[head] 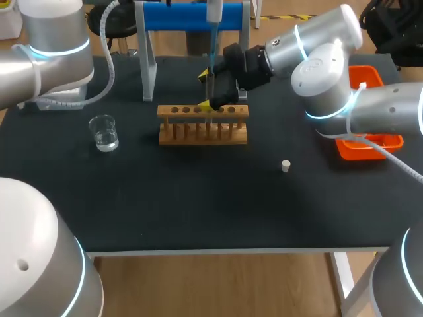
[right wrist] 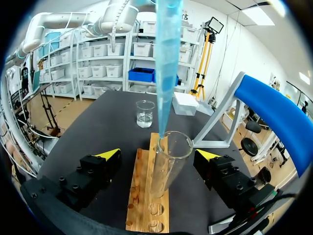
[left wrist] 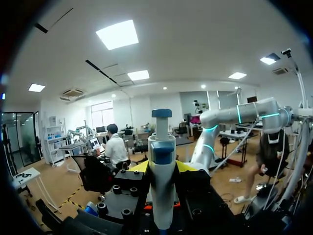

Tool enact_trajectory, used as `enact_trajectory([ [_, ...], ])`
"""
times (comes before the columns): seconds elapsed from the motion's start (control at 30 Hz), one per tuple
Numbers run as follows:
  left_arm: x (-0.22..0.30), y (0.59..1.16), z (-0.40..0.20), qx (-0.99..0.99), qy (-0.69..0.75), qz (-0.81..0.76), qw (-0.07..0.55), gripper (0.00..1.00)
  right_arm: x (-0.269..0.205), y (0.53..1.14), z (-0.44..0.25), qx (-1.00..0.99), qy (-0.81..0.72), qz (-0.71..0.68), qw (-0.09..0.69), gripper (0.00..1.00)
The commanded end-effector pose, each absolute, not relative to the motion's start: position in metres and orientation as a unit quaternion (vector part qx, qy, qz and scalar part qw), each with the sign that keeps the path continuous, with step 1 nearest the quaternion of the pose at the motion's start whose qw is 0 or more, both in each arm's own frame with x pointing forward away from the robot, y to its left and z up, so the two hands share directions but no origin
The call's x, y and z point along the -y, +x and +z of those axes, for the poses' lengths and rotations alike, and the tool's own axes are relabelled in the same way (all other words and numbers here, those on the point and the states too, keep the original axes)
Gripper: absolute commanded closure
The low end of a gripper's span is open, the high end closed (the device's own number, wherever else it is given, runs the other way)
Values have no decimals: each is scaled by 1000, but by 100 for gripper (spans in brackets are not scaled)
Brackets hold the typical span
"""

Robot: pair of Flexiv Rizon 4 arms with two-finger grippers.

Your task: Invert the test tube, pick up the pipette, mount the tip to pipette, aspirate from beaker and dispense into the tube, eject the tip, return the pipette, and cap with the stopper.

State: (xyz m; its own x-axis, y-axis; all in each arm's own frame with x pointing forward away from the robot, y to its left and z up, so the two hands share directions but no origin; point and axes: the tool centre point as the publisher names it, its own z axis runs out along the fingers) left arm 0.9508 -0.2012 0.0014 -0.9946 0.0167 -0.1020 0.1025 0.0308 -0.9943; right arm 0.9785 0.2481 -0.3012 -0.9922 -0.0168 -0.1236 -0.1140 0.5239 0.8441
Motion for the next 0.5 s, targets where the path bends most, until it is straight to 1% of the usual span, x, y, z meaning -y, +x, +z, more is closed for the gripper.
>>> enact_trajectory([
  [0.03,201,953,0,-718,42,-694,29,100,-247,979,-300,-872,-38,486,48,0],
  [0.5,200,957,-5,-716,40,-696,27,100,-247,979,-300,-872,-38,486,48,0],
])
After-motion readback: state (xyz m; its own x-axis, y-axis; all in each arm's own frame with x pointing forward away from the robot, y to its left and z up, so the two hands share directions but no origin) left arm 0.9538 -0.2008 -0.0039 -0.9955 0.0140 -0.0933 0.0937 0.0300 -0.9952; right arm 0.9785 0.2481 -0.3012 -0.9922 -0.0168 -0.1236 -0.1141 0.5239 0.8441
